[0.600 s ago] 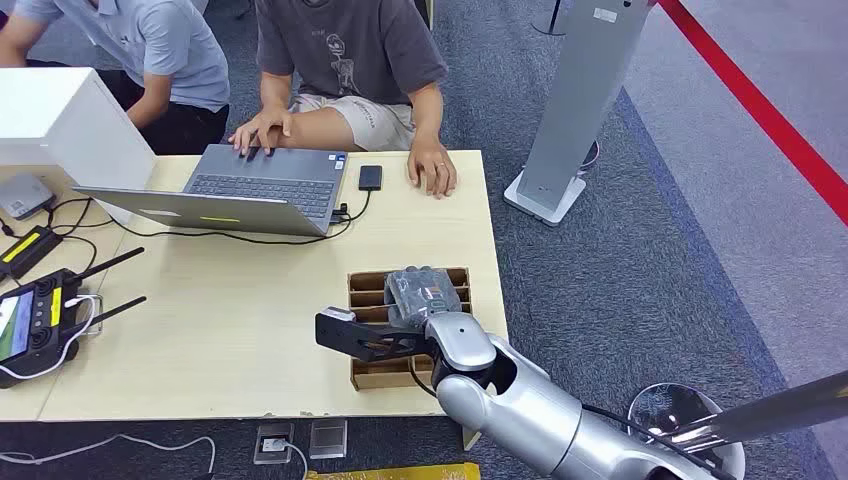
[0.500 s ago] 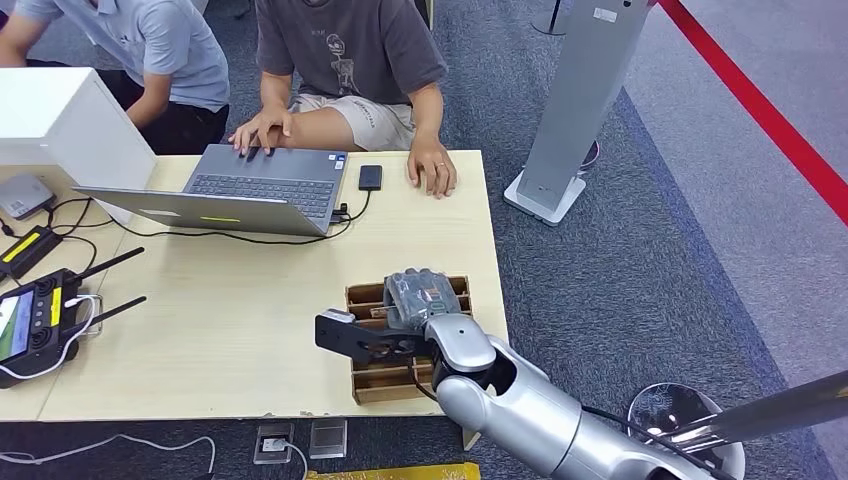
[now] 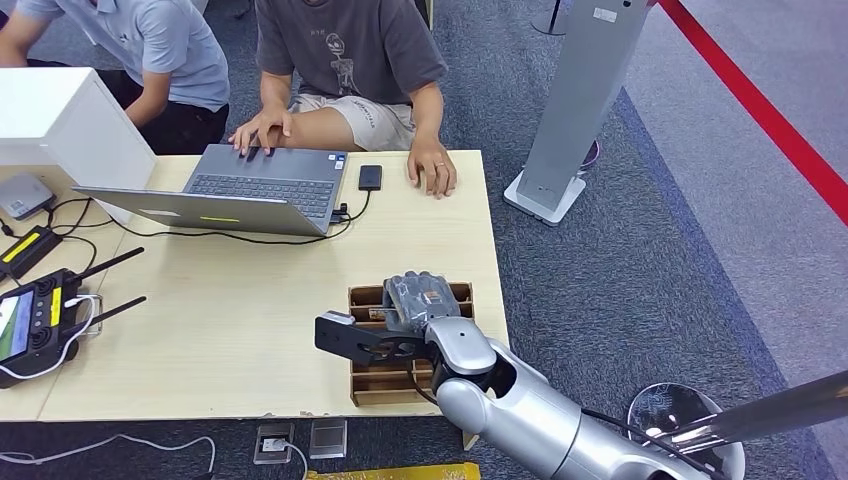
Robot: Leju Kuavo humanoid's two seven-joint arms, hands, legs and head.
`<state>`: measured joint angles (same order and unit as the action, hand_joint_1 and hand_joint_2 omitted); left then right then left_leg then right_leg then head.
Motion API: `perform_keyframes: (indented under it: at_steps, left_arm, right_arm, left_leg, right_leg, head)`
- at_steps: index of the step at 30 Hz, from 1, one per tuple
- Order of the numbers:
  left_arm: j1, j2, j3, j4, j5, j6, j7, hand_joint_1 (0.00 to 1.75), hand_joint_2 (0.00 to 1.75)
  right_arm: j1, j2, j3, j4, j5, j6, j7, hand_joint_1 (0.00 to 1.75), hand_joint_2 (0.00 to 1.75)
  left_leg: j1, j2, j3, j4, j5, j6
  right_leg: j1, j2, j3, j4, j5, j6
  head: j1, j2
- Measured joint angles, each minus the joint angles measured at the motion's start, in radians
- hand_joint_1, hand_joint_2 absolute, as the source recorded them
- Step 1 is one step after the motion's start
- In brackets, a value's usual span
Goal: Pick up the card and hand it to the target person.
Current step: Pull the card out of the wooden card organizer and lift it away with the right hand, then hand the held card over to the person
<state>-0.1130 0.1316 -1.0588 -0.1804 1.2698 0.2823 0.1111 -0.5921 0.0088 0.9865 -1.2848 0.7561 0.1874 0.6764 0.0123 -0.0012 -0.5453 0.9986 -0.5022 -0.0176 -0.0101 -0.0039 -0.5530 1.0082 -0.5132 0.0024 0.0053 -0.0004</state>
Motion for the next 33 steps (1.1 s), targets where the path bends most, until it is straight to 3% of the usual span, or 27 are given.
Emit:
perform_keyframes:
  at_steps: [17, 33]
  left_arm:
    - [0.001, 0.000, 0.002, 0.000, 0.014, 0.002, -0.001, 0.00, 1.75]
    - [0.001, 0.002, 0.000, 0.000, -0.016, -0.030, -0.031, 0.00, 1.75]
  right_arm:
    - [-0.008, -0.013, -0.036, -0.106, 0.024, -0.110, -0.128, 1.75, 1.75]
    - [-0.071, -0.038, -0.084, -0.147, 0.136, -0.232, -0.362, 1.75, 1.75]
  left_leg:
    - [0.000, 0.000, 0.000, 0.000, 0.000, 0.000]
    - [0.000, 0.000, 0.000, 0.000, 0.000, 0.000]
  right_leg:
    - [0.000, 0.000, 0.000, 0.000, 0.000, 0.000]
    - [0.000, 0.000, 0.000, 0.000, 0.000, 0.000]
  head:
    - [0.000, 0.000]
    - [0.000, 0.000]
